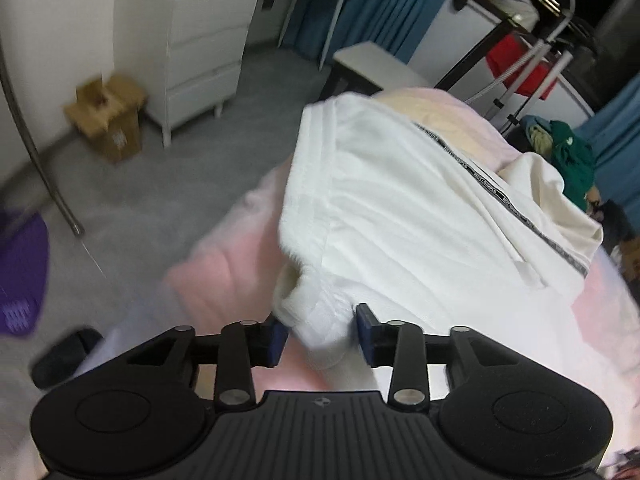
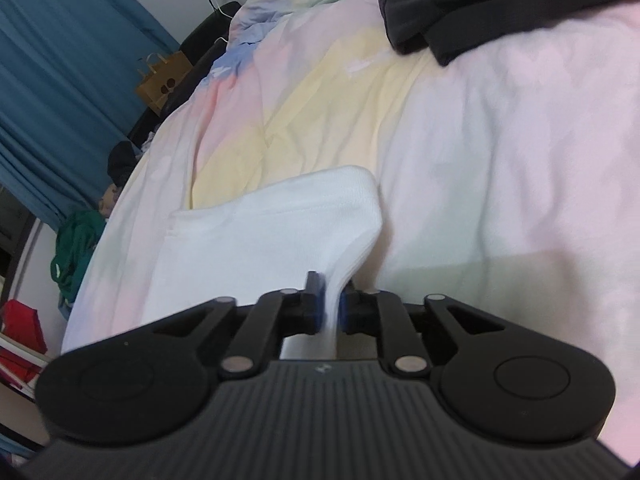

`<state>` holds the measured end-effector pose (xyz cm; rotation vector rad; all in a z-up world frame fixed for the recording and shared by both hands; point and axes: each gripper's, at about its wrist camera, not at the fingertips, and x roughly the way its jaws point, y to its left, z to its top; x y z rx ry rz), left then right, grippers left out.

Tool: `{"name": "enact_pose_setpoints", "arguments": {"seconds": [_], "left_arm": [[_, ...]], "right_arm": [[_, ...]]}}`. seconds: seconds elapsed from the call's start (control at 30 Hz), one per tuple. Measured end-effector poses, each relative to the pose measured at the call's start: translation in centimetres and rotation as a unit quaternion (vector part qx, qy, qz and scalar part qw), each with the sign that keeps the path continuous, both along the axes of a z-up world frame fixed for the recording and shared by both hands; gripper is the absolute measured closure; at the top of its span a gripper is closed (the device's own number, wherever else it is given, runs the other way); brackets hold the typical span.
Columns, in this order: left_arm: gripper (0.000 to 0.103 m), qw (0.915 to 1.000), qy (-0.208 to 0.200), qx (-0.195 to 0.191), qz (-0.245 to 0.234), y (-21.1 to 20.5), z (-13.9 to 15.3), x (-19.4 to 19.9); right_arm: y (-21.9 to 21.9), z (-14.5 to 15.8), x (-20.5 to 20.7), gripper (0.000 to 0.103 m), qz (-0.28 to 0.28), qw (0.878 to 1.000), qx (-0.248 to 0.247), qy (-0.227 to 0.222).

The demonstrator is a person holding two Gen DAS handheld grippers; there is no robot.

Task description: Fold clothes

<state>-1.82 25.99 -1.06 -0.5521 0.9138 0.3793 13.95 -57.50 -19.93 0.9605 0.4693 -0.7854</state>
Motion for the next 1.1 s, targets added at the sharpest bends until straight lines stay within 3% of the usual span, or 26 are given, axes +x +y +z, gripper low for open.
{"name": "enact_pose_setpoints", "arguments": {"seconds": [0.03, 0.1, 0.23, 0.4, 0.53, 0.63, 0.8, 0.93, 1.1], "left_arm": [[0.051, 0.9999, -0.002, 0.012, -0.005, -0.4, 0.5, -0.2], [0.041, 0.9990, -0.010, 0.041, -0.015, -1.2, 1.5, -0.7], [0.024, 0.9903, -0.048, 0.126, -0.035, -4.0, 4.1, -1.5], [0.020, 0.9761, -0.102, 0.179, -0.069, -8.5, 6.2, -0.8], [0.017, 0.9709, -0.127, 0.171, -0.110, -12.8, 5.6, 2.0], [0.016, 0.9667, -0.137, 0.163, -0.142, -15.8, 4.6, 4.4], [0.013, 0.9609, -0.129, 0.159, -0.187, -20.9, 1.2, 10.8], [0.007, 0.9463, -0.139, 0.194, -0.218, -25.0, -1.2, 16.0], [0.001, 0.9325, -0.149, 0.226, -0.240, -29.9, -4.2, 22.8]], "right_arm": [[0.4, 0.7, -0.2, 0.069, 0.000, 1.000, -0.009, 0.001], [1.2, 2.1, -0.7, 0.043, 0.001, 1.000, -0.031, 0.000], [3.8, 5.6, -1.0, 0.027, 0.029, 0.995, -0.097, -0.019], [9.0, 9.5, -1.3, 0.027, 0.105, 0.978, -0.173, -0.056], [13.4, 11.1, -1.6, 0.027, 0.194, 0.956, -0.196, -0.101], [16.4, 11.4, -1.6, 0.027, 0.266, 0.938, -0.188, -0.119], [20.3, 10.8, -1.2, 0.027, 0.322, 0.921, -0.194, -0.106], [22.5, 10.0, -0.2, 0.027, 0.352, 0.907, -0.212, -0.090], [23.6, 8.5, 1.1, 0.027, 0.360, 0.906, -0.212, -0.068]]}}
